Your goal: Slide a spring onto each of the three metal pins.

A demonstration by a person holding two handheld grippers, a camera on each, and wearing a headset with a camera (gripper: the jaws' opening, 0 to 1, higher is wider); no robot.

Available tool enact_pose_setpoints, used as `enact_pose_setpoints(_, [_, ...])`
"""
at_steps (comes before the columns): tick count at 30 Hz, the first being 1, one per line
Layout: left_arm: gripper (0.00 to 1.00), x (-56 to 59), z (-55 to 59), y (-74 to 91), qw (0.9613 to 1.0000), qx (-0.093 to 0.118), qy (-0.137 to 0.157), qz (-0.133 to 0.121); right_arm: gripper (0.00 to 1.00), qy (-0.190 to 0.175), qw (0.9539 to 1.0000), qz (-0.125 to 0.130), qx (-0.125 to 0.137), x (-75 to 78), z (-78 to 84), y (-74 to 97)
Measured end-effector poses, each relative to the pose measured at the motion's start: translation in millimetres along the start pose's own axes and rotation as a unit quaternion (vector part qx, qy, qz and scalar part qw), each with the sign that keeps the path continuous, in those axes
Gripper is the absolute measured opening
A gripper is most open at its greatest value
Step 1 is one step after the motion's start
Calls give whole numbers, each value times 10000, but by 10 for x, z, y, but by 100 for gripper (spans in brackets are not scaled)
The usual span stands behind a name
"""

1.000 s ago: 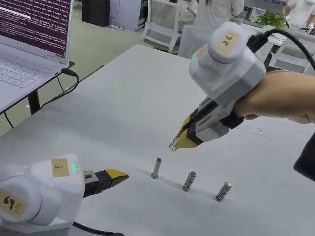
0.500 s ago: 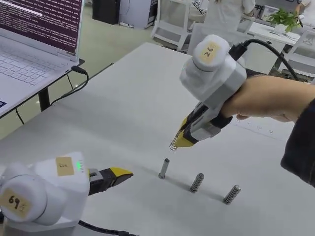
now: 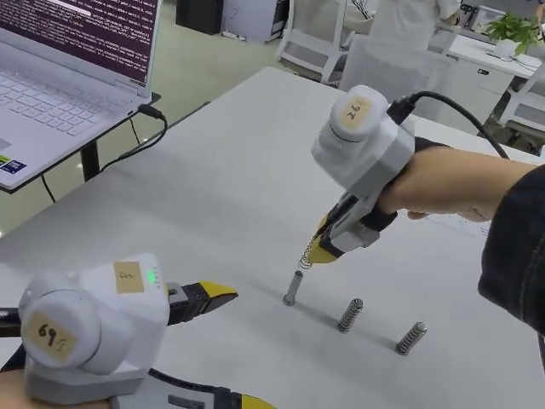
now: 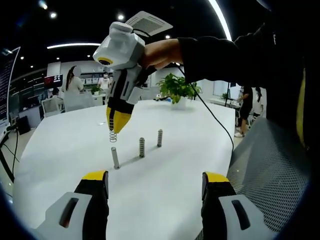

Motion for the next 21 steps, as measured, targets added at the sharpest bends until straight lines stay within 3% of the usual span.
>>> enact_pose_setpoints(21, [70,-15,54,13,10000,-54,23,27,8,-129,9997,-173,-136,28,36,-215])
Point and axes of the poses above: the centre of the closed fingertips' face, and the gripper's own axes: y roughly backward along the fingers, x roughly to its right, z roughly out of its underside, the point moved 3 cm from there along y, roughly backward along the fingers, and after that the axes turned 12 degrees about -z, right-handed, at the moved point
